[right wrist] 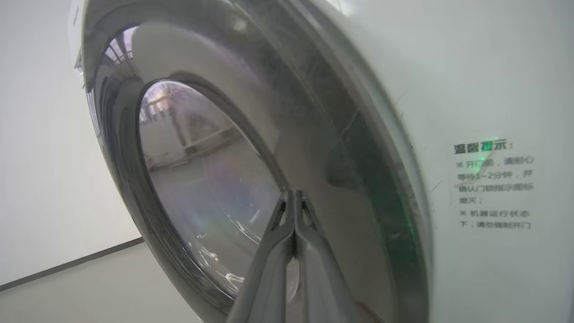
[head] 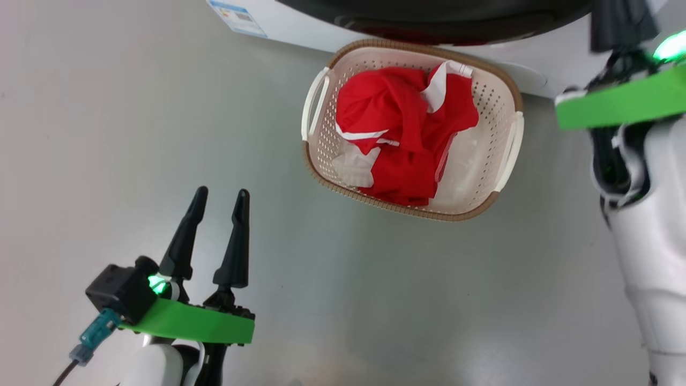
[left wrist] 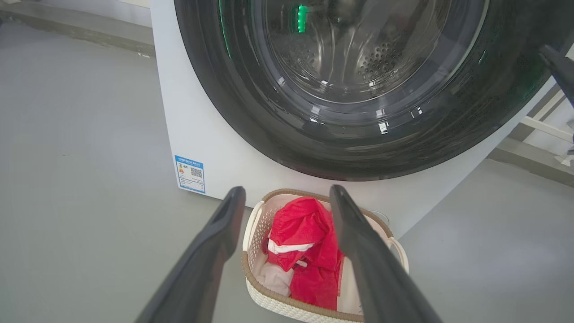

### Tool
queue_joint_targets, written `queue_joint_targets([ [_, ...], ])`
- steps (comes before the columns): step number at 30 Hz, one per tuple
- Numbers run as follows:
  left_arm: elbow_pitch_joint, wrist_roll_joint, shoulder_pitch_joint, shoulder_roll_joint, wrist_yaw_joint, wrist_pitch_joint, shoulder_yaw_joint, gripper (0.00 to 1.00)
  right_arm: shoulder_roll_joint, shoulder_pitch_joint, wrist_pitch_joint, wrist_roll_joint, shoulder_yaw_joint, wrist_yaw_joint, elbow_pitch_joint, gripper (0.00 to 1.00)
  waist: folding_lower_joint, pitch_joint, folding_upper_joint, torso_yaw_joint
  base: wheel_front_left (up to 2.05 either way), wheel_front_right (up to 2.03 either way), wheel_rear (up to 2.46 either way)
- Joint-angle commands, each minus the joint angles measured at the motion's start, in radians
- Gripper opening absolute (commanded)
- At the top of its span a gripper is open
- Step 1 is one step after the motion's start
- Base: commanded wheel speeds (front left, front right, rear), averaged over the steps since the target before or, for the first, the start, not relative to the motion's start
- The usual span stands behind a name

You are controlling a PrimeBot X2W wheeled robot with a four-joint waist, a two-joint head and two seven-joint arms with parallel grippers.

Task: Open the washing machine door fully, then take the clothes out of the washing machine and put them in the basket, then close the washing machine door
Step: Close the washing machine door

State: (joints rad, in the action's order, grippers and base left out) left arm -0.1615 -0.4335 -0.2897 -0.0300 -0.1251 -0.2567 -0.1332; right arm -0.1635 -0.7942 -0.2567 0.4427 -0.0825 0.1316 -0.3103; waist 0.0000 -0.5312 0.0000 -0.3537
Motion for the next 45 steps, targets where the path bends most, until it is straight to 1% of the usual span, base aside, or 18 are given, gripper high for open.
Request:
queue_joint_targets([
  [1,0.017,0.014,0.022,-0.02,-0.006,-0.005,0.037,1.0,0.016,0.041,-0.005,0.012,-0.03,-0.001,0.024,0.0,0.0,0.029,0.0,0.015,0.0,0.0,0.0],
  [4,0.011,0.027,0.032,-0.02,-0.006,-0.005,0.045,1.0,0.008,0.083,-0.005,0.011,-0.057,-0.001,0.026,0.0,0.0,0.054,0.0,0.026,0.0,0.0,0.0],
  [5,0.009,0.032,0.036,-0.02,-0.006,-0.005,0.049,1.0,0.009,0.097,-0.005,0.015,-0.062,-0.001,0.029,0.15,0.0,0.062,0.0,0.031,0.0,0.0,0.0],
  [7,0.005,0.04,0.043,-0.02,-0.006,-0.005,0.056,1.0,0.011,0.124,-0.005,0.022,-0.07,-0.001,0.032,0.39,0.0,0.079,0.0,0.041,0.0,0.0,0.0],
  [8,0.003,0.044,0.048,-0.02,-0.006,-0.005,0.06,1.0,0.012,0.139,-0.005,0.025,-0.075,-0.001,0.033,0.49,0.0,0.089,0.0,0.046,0.0,0.0,0.0],
  [9,0.001,0.049,0.053,-0.02,-0.006,-0.005,0.064,1.0,0.013,0.154,-0.005,0.028,-0.08,-0.001,0.035,0.82,0.0,0.099,0.0,0.051,0.0,0.0,0.0],
  [10,-0.001,0.054,0.057,-0.02,-0.006,-0.005,0.067,1.0,0.014,0.17,-0.005,0.03,-0.085,-0.001,0.035,1.0,0.0,0.108,0.0,0.055,0.0,0.0,0.0],
  [19,-0.013,0.088,0.091,-0.02,-0.006,-0.005,0.084,1.0,0.011,0.296,-0.005,0.042,-0.114,-0.001,0.032,1.0,0.0,0.186,0.0,0.086,0.0,0.0,0.0],
  [23,-0.021,0.105,0.105,-0.02,-0.006,-0.005,0.095,1.0,0.008,0.359,-0.005,0.047,-0.111,-0.001,0.035,1.0,0.0,0.221,0.0,0.101,0.0,0.0,0.0],
  [30,-0.021,0.132,0.137,-0.021,-0.006,-0.005,0.113,1.0,0.009,0.47,-0.005,0.052,-0.096,-0.001,0.041,1.0,0.0,0.277,0.0,0.137,0.0,0.0,0.0],
  [45,-0.023,0.154,0.213,-0.05,-0.006,-0.005,0.162,1.0,0.035,0.659,-0.005,0.049,-0.023,-0.001,0.06,1.0,0.0,0.387,0.0,0.241,0.0,0.0,0.0],
])
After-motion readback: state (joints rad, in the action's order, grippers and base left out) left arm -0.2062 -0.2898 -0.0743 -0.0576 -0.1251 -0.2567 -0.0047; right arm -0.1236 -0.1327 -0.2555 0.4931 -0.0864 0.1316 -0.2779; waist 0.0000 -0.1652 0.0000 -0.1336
